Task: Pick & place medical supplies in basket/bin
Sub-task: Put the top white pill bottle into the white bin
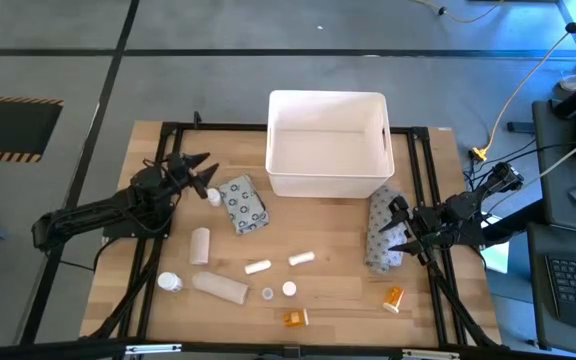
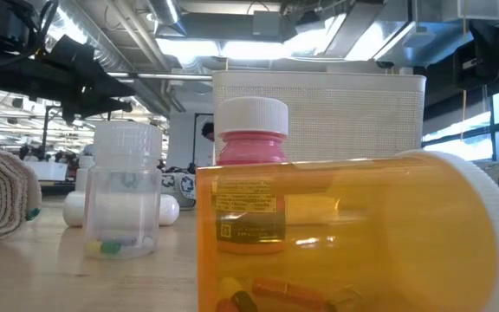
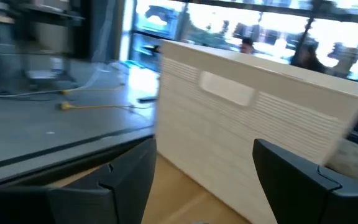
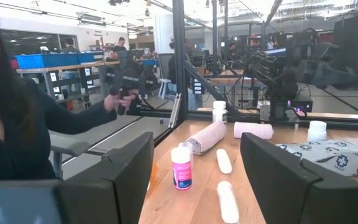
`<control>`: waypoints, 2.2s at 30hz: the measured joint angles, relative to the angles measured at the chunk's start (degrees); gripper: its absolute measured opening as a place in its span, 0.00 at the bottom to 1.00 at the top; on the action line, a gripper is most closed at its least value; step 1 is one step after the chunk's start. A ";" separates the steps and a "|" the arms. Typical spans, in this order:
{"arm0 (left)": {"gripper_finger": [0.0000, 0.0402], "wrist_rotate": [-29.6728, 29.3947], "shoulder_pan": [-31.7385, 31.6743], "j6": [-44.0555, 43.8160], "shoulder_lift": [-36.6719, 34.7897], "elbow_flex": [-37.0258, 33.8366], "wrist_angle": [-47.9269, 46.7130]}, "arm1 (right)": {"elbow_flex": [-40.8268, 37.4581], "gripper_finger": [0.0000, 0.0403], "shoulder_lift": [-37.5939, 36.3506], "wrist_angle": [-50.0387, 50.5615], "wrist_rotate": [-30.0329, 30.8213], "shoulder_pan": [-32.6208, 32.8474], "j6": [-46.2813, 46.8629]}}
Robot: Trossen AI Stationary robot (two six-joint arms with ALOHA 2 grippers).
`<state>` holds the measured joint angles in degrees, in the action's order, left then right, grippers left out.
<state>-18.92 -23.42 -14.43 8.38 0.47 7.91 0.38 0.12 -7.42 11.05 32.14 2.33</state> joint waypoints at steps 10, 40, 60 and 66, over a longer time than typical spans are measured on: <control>0.65 -0.79 0.02 -4.39 0.05 1.12 2.18 | -0.02 0.60 0.00 -0.04 0.00 0.00 -0.04; 0.65 10.63 2.05 -14.78 67.81 61.58 -73.72 | -0.02 0.60 0.00 -0.04 0.00 0.02 -2.84; 0.57 14.42 2.05 -14.82 68.99 52.70 -73.03 | 0.00 0.60 0.00 0.00 0.00 0.00 -2.82; 0.56 14.96 2.05 -14.84 68.98 50.70 -69.94 | -0.02 0.60 0.00 0.00 0.00 0.00 -2.82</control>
<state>-3.96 -21.37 -29.27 77.36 51.17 -62.03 0.36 0.12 -7.42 11.05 32.14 -0.49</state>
